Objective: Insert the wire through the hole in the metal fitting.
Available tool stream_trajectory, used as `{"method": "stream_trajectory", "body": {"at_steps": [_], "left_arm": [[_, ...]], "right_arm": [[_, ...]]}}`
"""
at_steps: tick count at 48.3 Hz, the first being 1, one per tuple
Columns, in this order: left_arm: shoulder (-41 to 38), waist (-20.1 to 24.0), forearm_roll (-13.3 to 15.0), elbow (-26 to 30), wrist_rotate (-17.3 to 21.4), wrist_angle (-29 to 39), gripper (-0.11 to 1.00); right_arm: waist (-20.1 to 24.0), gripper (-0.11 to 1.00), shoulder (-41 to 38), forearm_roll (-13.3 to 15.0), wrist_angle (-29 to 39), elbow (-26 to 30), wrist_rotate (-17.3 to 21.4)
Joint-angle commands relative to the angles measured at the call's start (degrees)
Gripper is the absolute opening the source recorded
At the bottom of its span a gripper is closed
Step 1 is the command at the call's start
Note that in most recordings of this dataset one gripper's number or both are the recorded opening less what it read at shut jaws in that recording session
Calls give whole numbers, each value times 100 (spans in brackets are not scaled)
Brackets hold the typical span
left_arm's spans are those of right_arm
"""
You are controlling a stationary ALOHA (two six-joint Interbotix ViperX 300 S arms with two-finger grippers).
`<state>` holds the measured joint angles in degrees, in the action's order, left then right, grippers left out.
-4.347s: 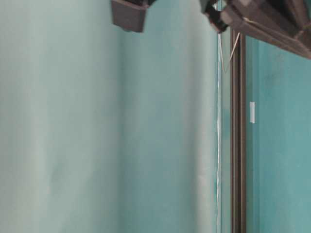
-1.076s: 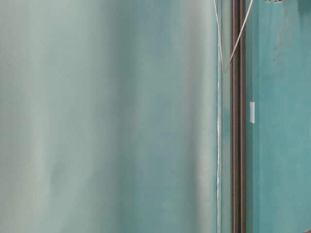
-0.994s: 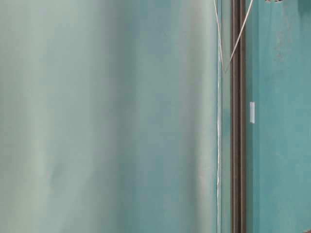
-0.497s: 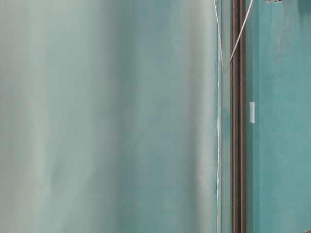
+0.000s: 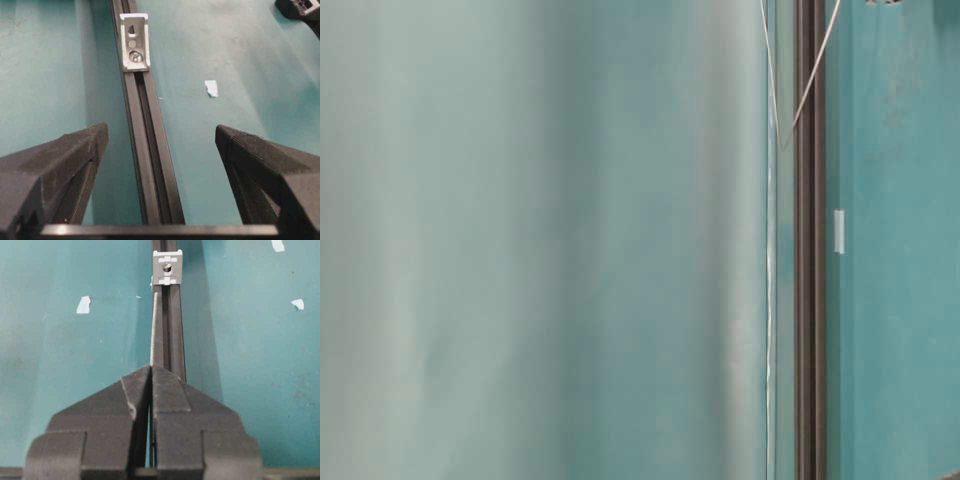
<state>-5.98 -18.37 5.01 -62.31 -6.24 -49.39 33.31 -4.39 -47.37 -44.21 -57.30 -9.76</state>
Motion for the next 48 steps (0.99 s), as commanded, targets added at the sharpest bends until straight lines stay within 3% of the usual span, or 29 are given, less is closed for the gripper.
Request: {"method": "stream_trajectory", "body": {"at_steps": [1, 48], "left_arm": [[97, -26, -18, 79, 0, -53, 79], [105, -26, -26, 141, 0, 0, 78]], "right_arm": [[26, -1, 44, -9, -70, 88, 9], [35, -1, -272, -18, -378, 176, 9]]}}
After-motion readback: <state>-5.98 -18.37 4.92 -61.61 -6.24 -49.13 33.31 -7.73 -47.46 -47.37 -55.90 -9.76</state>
